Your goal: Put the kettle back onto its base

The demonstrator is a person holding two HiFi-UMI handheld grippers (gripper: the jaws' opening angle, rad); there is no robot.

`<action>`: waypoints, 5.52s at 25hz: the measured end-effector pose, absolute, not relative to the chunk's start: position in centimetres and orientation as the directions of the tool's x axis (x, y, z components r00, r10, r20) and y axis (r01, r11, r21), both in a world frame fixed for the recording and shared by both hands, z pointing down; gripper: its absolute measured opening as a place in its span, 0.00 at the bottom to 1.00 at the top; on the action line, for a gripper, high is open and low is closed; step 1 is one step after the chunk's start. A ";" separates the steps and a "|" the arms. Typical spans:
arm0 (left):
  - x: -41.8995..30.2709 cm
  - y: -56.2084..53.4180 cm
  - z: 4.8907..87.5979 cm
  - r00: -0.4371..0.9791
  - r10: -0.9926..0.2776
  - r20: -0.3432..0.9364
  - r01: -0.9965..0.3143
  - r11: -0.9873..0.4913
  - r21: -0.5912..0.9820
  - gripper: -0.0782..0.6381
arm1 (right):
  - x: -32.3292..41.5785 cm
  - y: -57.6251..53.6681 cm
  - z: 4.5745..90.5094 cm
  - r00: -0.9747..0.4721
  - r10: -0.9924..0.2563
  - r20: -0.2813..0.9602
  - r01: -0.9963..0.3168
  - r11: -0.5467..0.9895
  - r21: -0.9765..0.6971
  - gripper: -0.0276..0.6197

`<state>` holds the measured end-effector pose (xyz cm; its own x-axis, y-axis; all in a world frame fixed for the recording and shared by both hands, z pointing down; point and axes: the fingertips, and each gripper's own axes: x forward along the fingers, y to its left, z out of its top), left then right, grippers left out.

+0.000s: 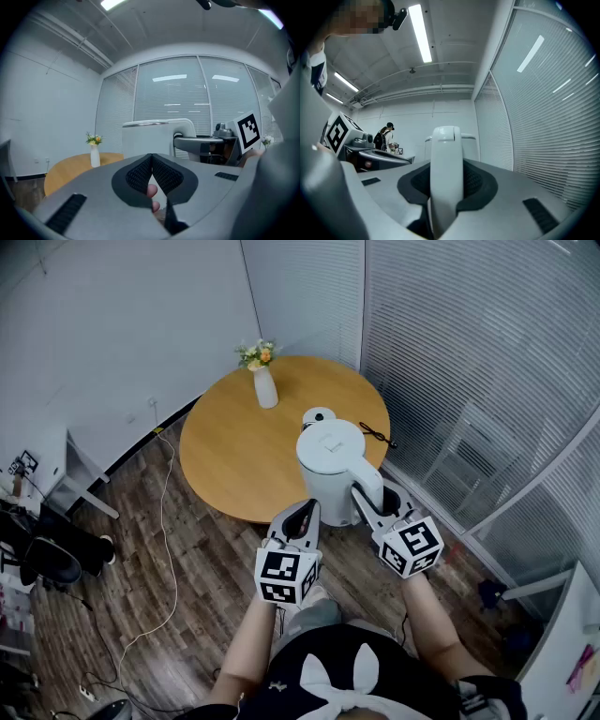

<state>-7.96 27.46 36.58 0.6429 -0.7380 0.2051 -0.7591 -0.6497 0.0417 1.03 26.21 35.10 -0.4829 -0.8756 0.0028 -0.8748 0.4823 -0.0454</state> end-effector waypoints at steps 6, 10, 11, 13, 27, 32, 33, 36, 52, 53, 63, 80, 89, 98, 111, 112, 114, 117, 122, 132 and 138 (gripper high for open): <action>-8.1 26.4 37.0 0.638 -0.744 0.199 -0.765 -0.643 0.048 0.14 | 1.2 24.8 35.1 -0.480 -0.877 0.004 -0.877 0.480 -0.032 0.22; -8.4 25.3 37.4 0.639 -0.742 0.203 -0.764 -0.642 0.061 0.14 | 0.6 24.1 35.2 -0.488 -0.873 0.016 -0.873 0.488 -0.010 0.22; -8.4 24.9 37.5 0.641 -0.740 0.204 -0.763 -0.644 0.064 0.14 | 0.5 23.8 35.2 -0.490 -0.872 0.019 -0.872 0.490 -0.005 0.22; -8.4 24.0 37.6 0.646 -0.736 0.201 -0.759 -0.647 0.071 0.14 | 0.4 23.0 35.2 -0.487 -0.873 0.022 -0.873 0.488 -0.004 0.22; -9.1 16.7 39.2 0.672 -0.714 0.197 -0.737 -0.671 0.084 0.14 | 1.4 16.9 36.1 -0.429 -0.903 0.015 -0.903 0.428 -0.040 0.22; -8.8 14.9 40.0 0.679 -0.706 0.201 -0.731 -0.675 0.096 0.14 | 1.6 15.3 36.6 -0.422 -0.907 0.019 -0.906 0.420 -0.046 0.22; -8.6 14.7 40.2 0.681 -0.704 0.203 -0.729 -0.678 0.096 0.14 | 1.6 15.0 36.7 -0.424 -0.906 0.022 -0.905 0.422 -0.045 0.22; -8.3 13.9 40.6 0.678 -0.704 0.212 -0.731 -0.676 0.094 0.14 | 1.6 14.2 37.1 -0.431 -0.902 0.030 -0.902 0.430 -0.043 0.22; -6.0 3.6 42.5 0.608 -0.746 0.272 -0.788 -0.609 0.090 0.14 | 3.3 2.4 38.6 -0.524 -0.851 0.034 -0.849 0.519 -0.102 0.22; -5.8 2.7 42.4 0.604 -0.749 0.273 -0.791 -0.606 0.088 0.14 | 3.5 1.5 38.6 -0.531 -0.846 0.035 -0.844 0.526 -0.102 0.22; -4.5 -4.4 41.6 0.543 -0.795 0.270 -0.836 -0.542 0.088 0.14 | 5.7 -7.4 36.7 -0.570 -0.822 0.013 -0.819 0.566 -0.092 0.22; -2.8 -10.9 41.9 0.400 -0.870 0.289 -0.916 -0.393 0.084 0.14 | 6.6 -18.3 33.8 -0.682 -0.730 -0.040 -0.726 0.683 -0.081 0.22; -3.6 -12.4 43.0 0.347 -0.881 0.320 -0.937 -0.339 0.085 0.14 | 5.3 -22.2 34.3 -0.724 -0.688 -0.049 -0.683 0.725 -0.092 0.22; -4.5 -13.9 44.4 0.364 -0.861 0.356 -0.931 -0.351 0.103 0.14 | 4.6 -23.6 36.6 -0.714 -0.700 -0.008 -0.693 0.710 -0.125 0.22; -5.2 -16.6 46.1 0.424 -0.820 0.384 -0.905 -0.404 0.135 0.14 | 4.8 -25.4 39.6 -0.663 -0.746 0.067 -0.748 0.653 -0.122 0.22; -5.4 -16.8 46.3 0.426 -0.817 0.388 -0.904 -0.405 0.139 0.14 | 4.7 -25.6 39.9 -0.661 -0.747 0.073 -0.749 0.650 -0.126 0.22; -5.7 -17.2 46.7 0.427 -0.813 0.397 -0.903 -0.404 0.145 0.14 | 4.5 -25.9 40.6 -0.658 -0.748 0.087 -0.752 0.645 -0.135 0.22; -6.2 -17.8 47.2 0.425 -0.810 0.404 -0.904 -0.398 0.155 0.14 | 4.2 -26.4 41.6 -0.649 -0.753 0.106 -0.759 0.634 -0.147 0.22; -7.1 -18.4 48.2 0.420 -0.806 0.417 -0.907 -0.387 0.166 0.14 | 4.0 -27.2 43.3 -0.637 -0.758 0.137 -0.770 0.618 -0.161 0.22; -7.7 -18.7 49.0 0.423 -0.797 0.431 -0.906 -0.384 0.181 0.14 | 3.6 -27.7 45.5 -0.621 -0.761 0.188 -0.784 0.596 -0.174 0.22; -8.2 -18.6 49.3 0.421 -0.795 0.437 -0.907 -0.381 0.180 0.14 | 3.6 -28.1 46.7 -0.600 -0.771 0.214 -0.800 0.576 -0.168 0.22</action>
<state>-8.16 -18.65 49.33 0.4210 -0.7949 0.4368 -0.9067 -0.3814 0.1799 3.60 -28.11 46.75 -0.5998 -0.7709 0.2143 -0.8001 0.5760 -0.1676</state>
